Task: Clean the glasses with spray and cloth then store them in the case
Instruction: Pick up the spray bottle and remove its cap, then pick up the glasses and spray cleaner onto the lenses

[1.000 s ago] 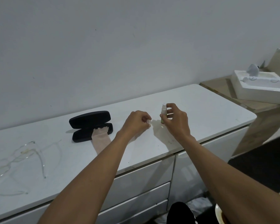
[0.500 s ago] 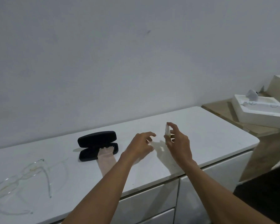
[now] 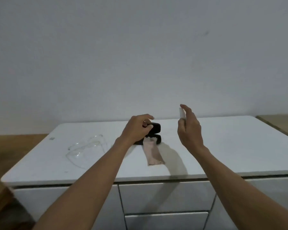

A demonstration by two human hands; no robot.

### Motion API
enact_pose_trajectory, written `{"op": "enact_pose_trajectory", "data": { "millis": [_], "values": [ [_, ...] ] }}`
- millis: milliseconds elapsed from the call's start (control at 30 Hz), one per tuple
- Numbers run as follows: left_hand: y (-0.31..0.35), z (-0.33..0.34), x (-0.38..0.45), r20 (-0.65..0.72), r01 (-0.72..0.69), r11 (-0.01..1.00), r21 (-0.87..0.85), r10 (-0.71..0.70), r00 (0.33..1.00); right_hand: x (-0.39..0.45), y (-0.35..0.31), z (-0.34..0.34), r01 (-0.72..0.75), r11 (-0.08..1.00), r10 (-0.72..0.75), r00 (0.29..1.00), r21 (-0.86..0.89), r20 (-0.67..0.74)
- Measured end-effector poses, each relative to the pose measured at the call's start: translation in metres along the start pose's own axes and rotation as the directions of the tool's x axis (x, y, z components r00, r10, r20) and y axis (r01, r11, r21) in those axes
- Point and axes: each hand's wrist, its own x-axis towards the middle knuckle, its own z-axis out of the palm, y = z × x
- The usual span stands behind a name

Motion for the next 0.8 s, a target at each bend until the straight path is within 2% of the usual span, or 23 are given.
{"op": "enact_pose_trajectory", "data": {
  "millis": [167, 400, 533, 800],
  "values": [
    [-0.039, -0.069, -0.044, -0.176, 0.077, 0.995, 0.063, -0.065, 0.982, -0.009, -0.041, 0.046, 0.053, 0.996, -0.062, 0.991, 0.078, 0.119],
    [-0.107, -0.144, -0.117, -0.412, 0.237, 0.953, 0.191, -0.141, 0.9, -0.024, -0.082, 0.096, 0.138, 0.974, -0.181, 0.95, 0.178, 0.256],
    [-0.144, -0.166, -0.152, -0.396, 0.277, 0.933, 0.231, -0.17, 0.903, -0.03, -0.091, 0.117, 0.118, 0.969, -0.181, 0.937, 0.217, 0.3],
    [-0.179, -0.164, -0.167, -0.381, 0.306, 0.935, 0.178, -0.221, 0.898, -0.036, -0.091, 0.146, 0.137, 0.967, -0.202, 0.925, 0.213, 0.322]
  ]
}}
